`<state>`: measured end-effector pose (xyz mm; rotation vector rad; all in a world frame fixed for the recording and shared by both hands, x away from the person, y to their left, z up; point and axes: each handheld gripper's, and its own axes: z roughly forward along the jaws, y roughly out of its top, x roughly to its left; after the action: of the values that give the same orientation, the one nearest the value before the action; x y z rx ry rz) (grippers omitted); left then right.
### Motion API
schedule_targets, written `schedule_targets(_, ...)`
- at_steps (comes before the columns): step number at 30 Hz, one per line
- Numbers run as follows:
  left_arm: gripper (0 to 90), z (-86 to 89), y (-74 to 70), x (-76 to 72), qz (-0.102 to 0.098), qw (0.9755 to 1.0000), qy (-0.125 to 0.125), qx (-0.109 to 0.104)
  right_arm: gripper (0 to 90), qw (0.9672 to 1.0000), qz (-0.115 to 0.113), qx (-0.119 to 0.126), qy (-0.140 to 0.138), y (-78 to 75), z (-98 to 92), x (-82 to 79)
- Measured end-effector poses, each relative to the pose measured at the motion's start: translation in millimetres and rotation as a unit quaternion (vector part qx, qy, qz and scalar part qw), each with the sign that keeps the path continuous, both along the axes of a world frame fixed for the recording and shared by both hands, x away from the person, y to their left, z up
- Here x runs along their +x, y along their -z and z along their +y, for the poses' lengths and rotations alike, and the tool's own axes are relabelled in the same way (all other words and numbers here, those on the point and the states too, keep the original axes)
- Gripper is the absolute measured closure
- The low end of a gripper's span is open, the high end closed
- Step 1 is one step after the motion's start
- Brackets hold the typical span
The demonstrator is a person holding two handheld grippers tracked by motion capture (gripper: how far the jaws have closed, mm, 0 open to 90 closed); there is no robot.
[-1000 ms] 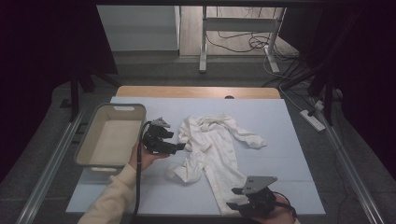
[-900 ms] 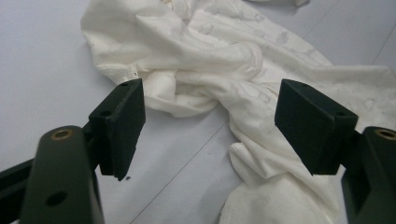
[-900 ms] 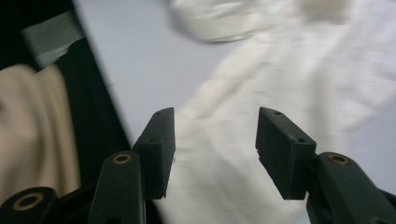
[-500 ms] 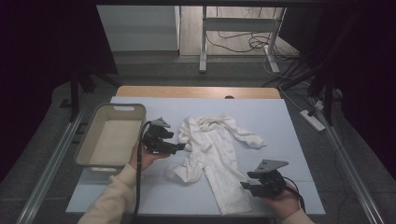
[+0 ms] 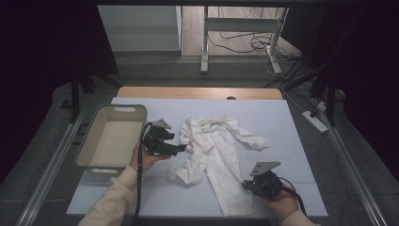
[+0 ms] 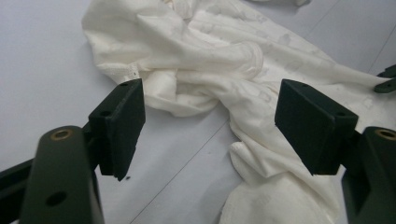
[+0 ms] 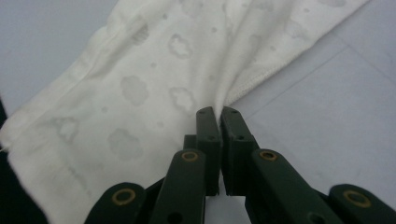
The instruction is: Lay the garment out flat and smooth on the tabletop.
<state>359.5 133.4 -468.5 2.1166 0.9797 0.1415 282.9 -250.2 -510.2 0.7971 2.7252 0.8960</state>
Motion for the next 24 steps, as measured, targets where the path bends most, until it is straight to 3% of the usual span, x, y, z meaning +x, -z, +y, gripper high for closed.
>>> schedule_targets(9,25.0,1.4,-0.5,1.5,0.000,1.0000,-0.002,-0.002,87.5,0.9999,0.010,-0.001,-0.011,-3.9,-6.8,-27.6)
schedule_targets(24,25.0,1.6,-0.8,1.4,-0.001,1.0000,-0.004,-0.003,87.6,0.9996,0.020,-0.004,-0.017,-4.7,-8.8,-36.6)
